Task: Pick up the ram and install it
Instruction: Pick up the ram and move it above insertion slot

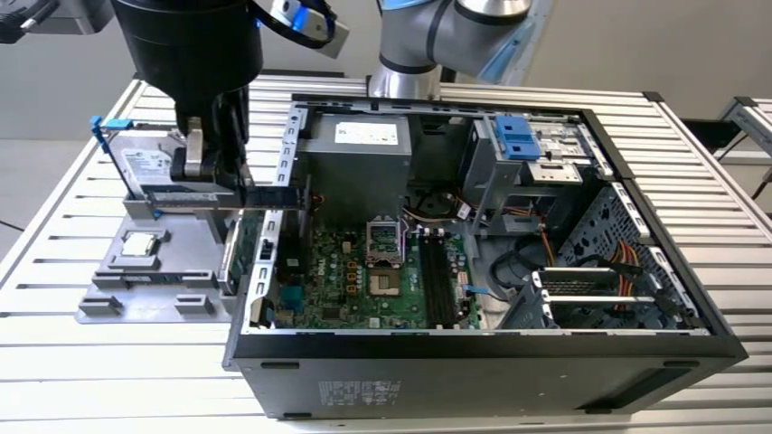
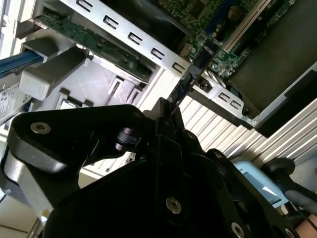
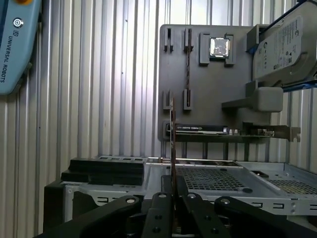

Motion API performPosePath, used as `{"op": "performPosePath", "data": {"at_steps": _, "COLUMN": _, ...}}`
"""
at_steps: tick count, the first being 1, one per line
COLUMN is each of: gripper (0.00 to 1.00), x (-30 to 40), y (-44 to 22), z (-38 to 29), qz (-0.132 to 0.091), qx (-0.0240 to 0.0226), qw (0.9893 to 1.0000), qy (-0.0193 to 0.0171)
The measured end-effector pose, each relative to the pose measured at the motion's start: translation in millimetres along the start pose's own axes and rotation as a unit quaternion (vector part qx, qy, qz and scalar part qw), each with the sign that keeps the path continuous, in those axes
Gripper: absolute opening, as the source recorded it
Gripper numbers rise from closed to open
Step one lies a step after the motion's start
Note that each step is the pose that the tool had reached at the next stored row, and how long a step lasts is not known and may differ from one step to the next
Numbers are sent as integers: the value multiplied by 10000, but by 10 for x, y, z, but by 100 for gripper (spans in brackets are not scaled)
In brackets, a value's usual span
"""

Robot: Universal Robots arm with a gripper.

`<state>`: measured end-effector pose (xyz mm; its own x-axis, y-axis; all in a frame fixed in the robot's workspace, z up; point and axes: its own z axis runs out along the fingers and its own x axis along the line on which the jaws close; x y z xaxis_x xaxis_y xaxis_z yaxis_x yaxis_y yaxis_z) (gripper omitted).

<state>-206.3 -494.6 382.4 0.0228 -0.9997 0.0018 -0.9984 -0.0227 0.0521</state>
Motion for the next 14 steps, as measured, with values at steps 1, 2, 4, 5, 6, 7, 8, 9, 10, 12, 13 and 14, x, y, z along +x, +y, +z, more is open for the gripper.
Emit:
{"op": "performPosePath", "data": {"at_steps": 1, "gripper": 0, "x": 0, "y": -5, "z": 0, "qz": -19, "qx": 0, "qw": 10000, "qy": 1}}
{"op": "performPosePath", "data": {"at_steps": 2, "gripper": 0, "x": 0, "y": -11, "z": -1, "qz": -37, "qx": 0, "qw": 10000, "qy": 2}}
{"op": "performPosePath", "data": {"at_steps": 4, "gripper": 0, "x": 1, "y": -21, "z": -1, "qz": -65, "qx": 0, "qw": 10000, "qy": 3}}
{"op": "performPosePath", "data": {"at_steps": 5, "gripper": 0, "x": 1, "y": -25, "z": -2, "qz": -76, "qx": 0, "qw": 10000, "qy": 4}}
{"op": "performPosePath", "data": {"at_steps": 6, "gripper": 0, "x": 1, "y": -29, "z": -2, "qz": -88, "qx": 0, "qw": 10000, "qy": 5}}
{"op": "performPosePath", "data": {"at_steps": 7, "gripper": 0, "x": 1, "y": -34, "z": -2, "qz": -98, "qx": 0, "qw": 10000, "qy": 5}}
{"op": "performPosePath", "data": {"at_steps": 8, "gripper": 0, "x": 1, "y": -41, "z": -2, "qz": -108, "qx": 0, "qw": 9999, "qy": 6}}
{"op": "performPosePath", "data": {"at_steps": 9, "gripper": 0, "x": 1, "y": -47, "z": -3, "qz": -117, "qx": 0, "qw": 9999, "qy": 7}}
{"op": "performPosePath", "data": {"at_steps": 10, "gripper": 0, "x": 1, "y": -53, "z": -3, "qz": -125, "qx": 0, "qw": 9999, "qy": 8}}
{"op": "performPosePath", "data": {"at_steps": 12, "gripper": 0, "x": 2, "y": -62, "z": -3, "qz": -141, "qx": 0, "qw": 9999, "qy": 11}}
{"op": "performPosePath", "data": {"at_steps": 13, "gripper": 0, "x": 2, "y": -67, "z": -4, "qz": -145, "qx": 0, "qw": 9999, "qy": 12}}
{"op": "performPosePath", "data": {"at_steps": 14, "gripper": 0, "x": 2, "y": -72, "z": -5, "qz": -148, "qx": 0, "qw": 9999, "qy": 13}}
